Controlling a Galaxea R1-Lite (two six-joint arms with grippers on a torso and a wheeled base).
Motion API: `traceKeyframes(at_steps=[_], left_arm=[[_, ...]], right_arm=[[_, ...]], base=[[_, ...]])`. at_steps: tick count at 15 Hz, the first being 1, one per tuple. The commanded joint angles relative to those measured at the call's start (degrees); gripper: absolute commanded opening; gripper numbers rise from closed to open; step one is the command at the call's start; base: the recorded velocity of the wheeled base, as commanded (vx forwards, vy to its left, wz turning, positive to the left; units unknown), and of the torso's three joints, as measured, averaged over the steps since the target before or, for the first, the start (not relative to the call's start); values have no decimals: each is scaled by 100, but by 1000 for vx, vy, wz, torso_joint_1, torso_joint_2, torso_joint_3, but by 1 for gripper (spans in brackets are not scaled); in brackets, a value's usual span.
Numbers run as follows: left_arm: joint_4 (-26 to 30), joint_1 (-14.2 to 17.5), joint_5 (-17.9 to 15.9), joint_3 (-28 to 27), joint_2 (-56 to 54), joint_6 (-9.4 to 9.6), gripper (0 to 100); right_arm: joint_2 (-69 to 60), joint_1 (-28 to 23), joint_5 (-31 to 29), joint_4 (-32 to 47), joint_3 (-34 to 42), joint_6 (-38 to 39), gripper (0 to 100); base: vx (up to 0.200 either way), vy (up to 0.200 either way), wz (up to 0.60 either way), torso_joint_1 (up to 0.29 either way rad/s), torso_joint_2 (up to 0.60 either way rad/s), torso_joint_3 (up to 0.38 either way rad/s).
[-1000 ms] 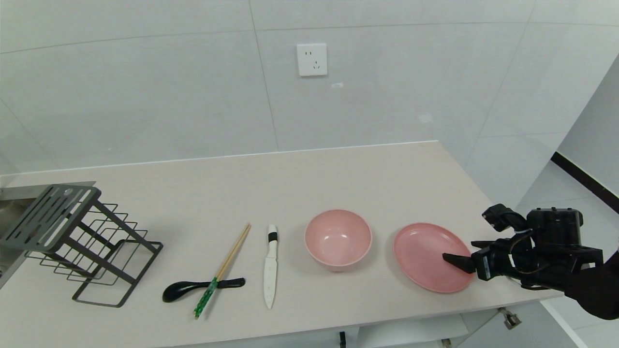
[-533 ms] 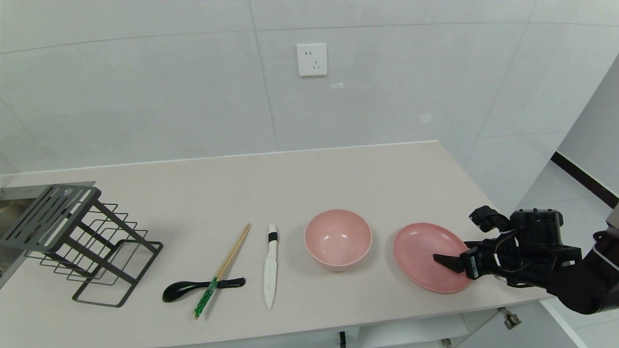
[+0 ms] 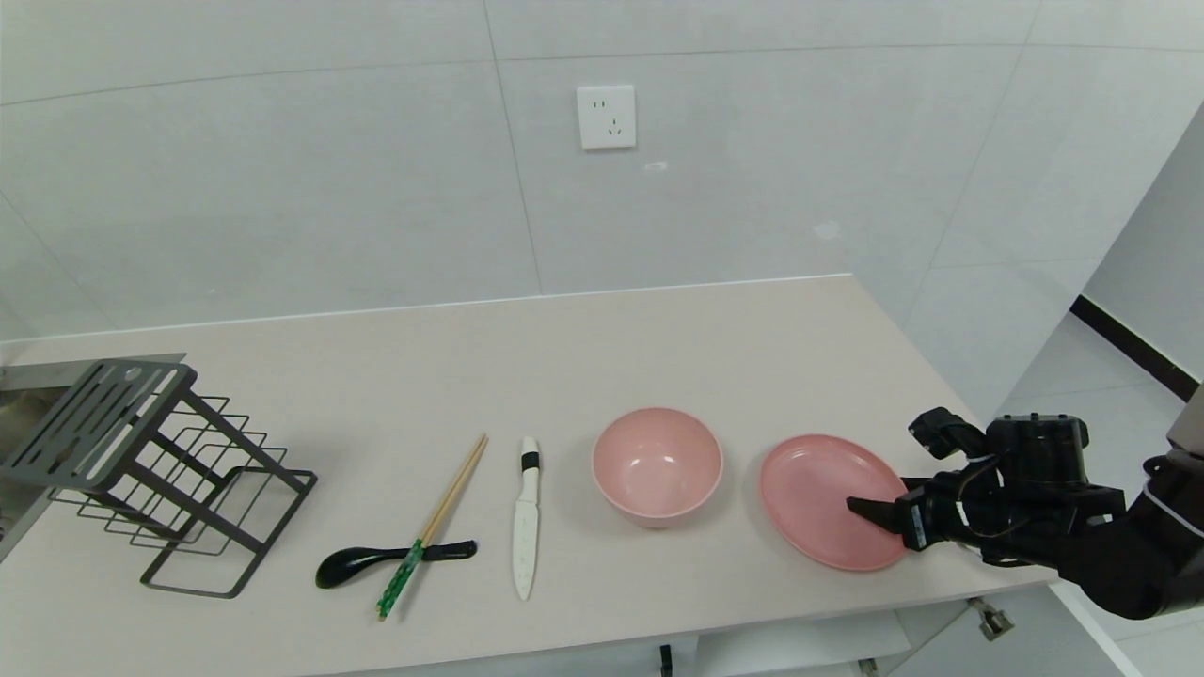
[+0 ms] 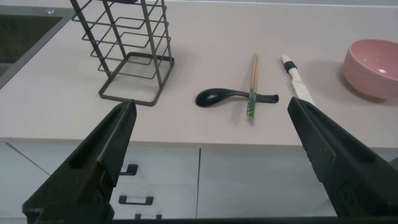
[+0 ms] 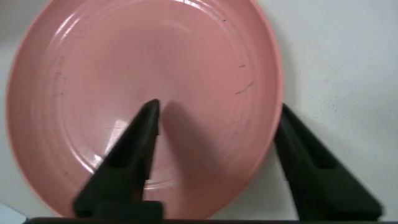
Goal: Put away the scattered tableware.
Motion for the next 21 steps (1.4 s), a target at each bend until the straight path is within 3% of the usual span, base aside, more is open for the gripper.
traceKeyframes(at_steps=[1, 17, 21], left_arm=[[-2, 1, 2, 0, 7, -1, 100], [-2, 1, -7, 0, 7, 7, 100], [-2, 1, -24, 0, 7, 16, 100]], right_arm=[[123, -4, 6, 58, 1, 5, 0], [-290, -206, -55, -189, 256, -3, 0], [-1424, -215, -55, -233, 212, -3, 0]], base=[[0, 0, 0, 0, 0, 0], [0, 0, 0, 0, 0, 0], [0, 0, 0, 0, 0, 0]])
